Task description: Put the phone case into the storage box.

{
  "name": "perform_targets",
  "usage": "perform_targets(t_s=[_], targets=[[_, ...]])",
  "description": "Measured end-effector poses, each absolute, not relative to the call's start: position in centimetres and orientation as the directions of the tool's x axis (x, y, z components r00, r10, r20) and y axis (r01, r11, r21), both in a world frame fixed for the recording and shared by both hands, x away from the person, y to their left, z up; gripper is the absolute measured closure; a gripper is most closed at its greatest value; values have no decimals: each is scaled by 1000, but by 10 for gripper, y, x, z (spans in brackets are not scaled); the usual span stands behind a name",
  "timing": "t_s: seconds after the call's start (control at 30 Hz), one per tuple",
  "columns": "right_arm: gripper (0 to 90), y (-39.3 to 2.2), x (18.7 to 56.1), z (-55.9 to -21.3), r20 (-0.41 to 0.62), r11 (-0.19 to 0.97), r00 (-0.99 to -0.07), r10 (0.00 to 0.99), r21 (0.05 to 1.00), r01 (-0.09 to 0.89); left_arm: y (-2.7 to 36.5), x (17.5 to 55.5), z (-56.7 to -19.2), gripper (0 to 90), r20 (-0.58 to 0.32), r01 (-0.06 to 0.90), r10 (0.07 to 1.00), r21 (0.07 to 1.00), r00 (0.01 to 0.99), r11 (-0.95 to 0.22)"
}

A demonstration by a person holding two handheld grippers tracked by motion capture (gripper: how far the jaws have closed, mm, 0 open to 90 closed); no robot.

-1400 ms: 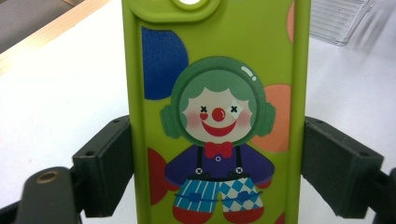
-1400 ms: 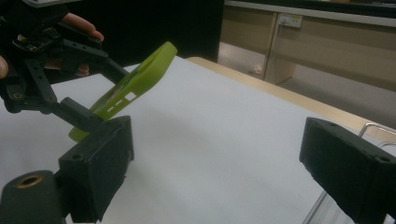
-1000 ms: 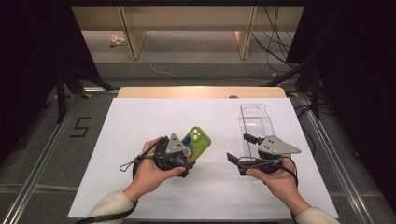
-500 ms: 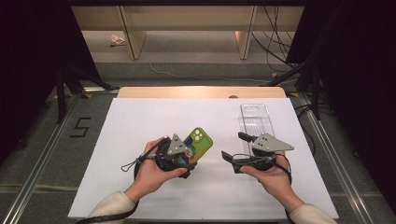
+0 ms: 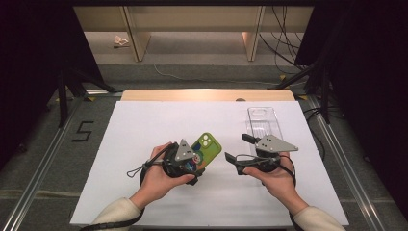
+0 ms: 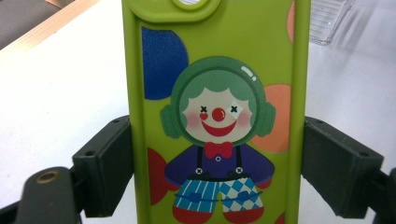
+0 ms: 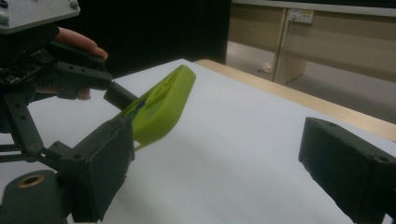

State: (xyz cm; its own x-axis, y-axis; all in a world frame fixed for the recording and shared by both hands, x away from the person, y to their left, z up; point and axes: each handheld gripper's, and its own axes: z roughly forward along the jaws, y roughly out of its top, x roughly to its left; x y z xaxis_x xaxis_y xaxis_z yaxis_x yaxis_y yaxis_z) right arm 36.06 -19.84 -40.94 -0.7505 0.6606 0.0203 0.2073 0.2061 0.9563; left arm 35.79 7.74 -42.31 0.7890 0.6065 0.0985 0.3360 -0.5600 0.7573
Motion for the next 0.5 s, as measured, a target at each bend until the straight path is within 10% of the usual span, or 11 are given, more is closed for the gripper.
perform_targets(t_s=[0.5], targets=[[116,-185,368,-408,32,201,-756,653,956,214,74,357,-424,162,99,333,601,755,793,-565]])
